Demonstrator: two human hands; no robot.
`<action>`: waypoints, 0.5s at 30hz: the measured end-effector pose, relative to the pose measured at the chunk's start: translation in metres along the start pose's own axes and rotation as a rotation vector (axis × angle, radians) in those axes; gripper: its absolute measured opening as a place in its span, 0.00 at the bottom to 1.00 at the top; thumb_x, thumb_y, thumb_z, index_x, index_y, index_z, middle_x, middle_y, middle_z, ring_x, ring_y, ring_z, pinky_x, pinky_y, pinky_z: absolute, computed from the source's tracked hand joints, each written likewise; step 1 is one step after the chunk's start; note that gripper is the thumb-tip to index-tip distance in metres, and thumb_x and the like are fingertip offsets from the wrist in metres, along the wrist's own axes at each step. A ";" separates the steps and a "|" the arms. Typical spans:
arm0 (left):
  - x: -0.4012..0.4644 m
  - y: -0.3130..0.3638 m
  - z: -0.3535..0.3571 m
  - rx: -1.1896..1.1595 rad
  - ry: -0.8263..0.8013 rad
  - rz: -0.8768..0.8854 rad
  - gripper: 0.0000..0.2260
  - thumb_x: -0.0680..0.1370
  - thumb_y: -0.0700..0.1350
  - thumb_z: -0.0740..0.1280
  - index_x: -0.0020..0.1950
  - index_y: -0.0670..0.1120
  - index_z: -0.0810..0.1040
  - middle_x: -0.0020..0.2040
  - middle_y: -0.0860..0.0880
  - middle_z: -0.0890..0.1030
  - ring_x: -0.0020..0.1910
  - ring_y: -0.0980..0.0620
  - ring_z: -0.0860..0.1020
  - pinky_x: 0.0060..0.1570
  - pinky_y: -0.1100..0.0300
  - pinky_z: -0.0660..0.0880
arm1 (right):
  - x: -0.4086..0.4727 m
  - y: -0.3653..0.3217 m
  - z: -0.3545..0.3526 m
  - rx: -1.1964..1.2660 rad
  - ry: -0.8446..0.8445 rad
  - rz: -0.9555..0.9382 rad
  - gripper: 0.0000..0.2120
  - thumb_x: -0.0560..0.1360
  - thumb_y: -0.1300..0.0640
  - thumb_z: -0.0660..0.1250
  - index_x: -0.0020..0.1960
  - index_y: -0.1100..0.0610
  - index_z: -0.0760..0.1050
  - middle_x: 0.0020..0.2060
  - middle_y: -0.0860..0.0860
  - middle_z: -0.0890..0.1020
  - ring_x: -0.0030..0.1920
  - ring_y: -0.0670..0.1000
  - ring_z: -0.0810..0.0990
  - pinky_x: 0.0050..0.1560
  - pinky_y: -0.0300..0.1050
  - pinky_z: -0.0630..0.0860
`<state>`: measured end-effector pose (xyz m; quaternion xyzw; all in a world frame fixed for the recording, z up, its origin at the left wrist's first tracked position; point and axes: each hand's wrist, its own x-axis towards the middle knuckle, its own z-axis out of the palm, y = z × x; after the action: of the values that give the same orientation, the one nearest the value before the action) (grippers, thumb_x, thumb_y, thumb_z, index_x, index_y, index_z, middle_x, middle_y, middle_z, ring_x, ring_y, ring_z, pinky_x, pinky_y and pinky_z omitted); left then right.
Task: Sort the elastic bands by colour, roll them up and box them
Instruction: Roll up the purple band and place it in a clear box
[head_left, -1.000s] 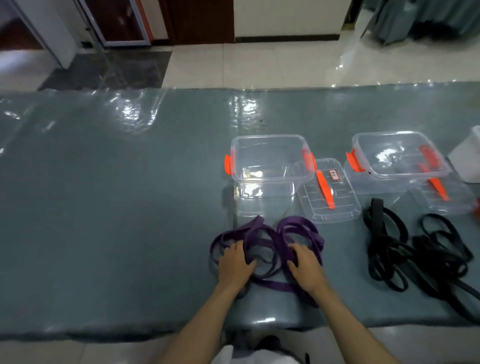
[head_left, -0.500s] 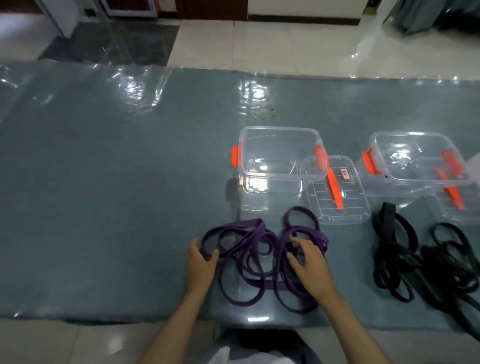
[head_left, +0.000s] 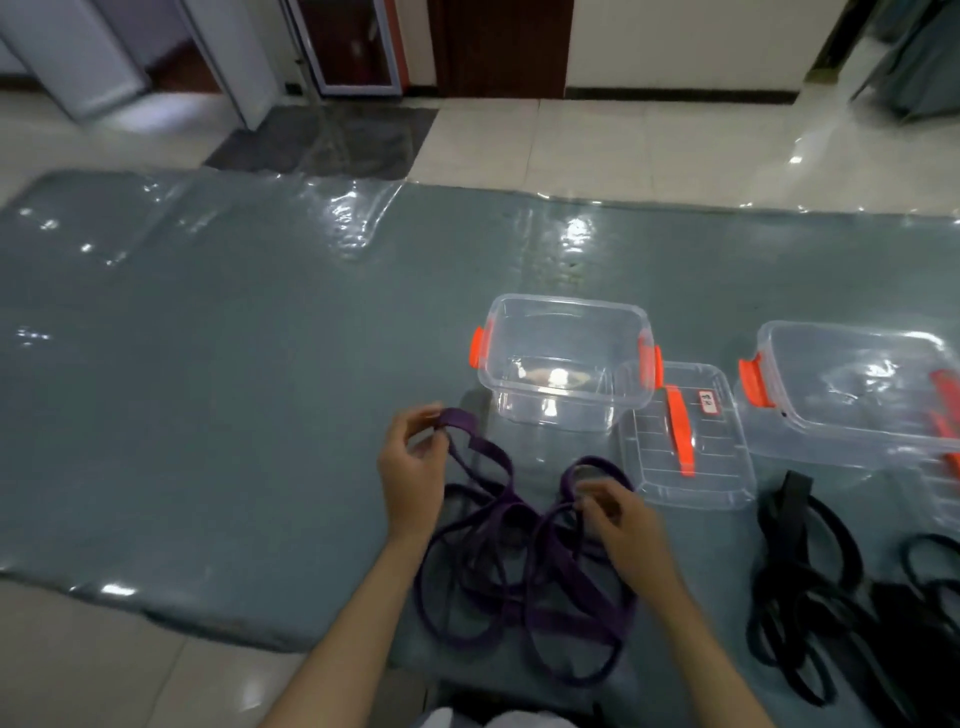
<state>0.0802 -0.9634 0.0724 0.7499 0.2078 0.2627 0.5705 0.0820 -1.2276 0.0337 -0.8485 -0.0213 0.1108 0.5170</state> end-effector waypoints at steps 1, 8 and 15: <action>-0.003 0.013 0.007 -0.050 -0.022 0.025 0.14 0.77 0.30 0.71 0.55 0.48 0.83 0.53 0.53 0.85 0.56 0.54 0.84 0.56 0.63 0.80 | 0.002 -0.008 -0.006 0.039 -0.017 -0.020 0.10 0.82 0.63 0.70 0.55 0.49 0.83 0.48 0.44 0.88 0.49 0.42 0.86 0.57 0.49 0.83; -0.021 0.084 0.023 -0.065 -0.285 0.350 0.14 0.76 0.31 0.72 0.55 0.48 0.84 0.53 0.54 0.85 0.54 0.49 0.85 0.58 0.59 0.81 | 0.008 -0.060 -0.032 0.207 -0.039 -0.224 0.17 0.83 0.58 0.68 0.70 0.48 0.77 0.64 0.46 0.80 0.64 0.47 0.80 0.62 0.50 0.81; -0.034 0.099 0.022 -0.015 -0.334 0.311 0.07 0.78 0.40 0.76 0.53 0.50 0.86 0.52 0.55 0.87 0.52 0.51 0.87 0.54 0.57 0.83 | 0.001 -0.087 -0.034 0.368 -0.163 -0.295 0.16 0.83 0.44 0.66 0.70 0.42 0.77 0.63 0.42 0.83 0.64 0.48 0.83 0.62 0.48 0.82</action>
<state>0.0690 -1.0268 0.1577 0.8017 -0.0094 0.2212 0.5552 0.0967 -1.2170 0.1254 -0.7161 -0.1662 0.1041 0.6699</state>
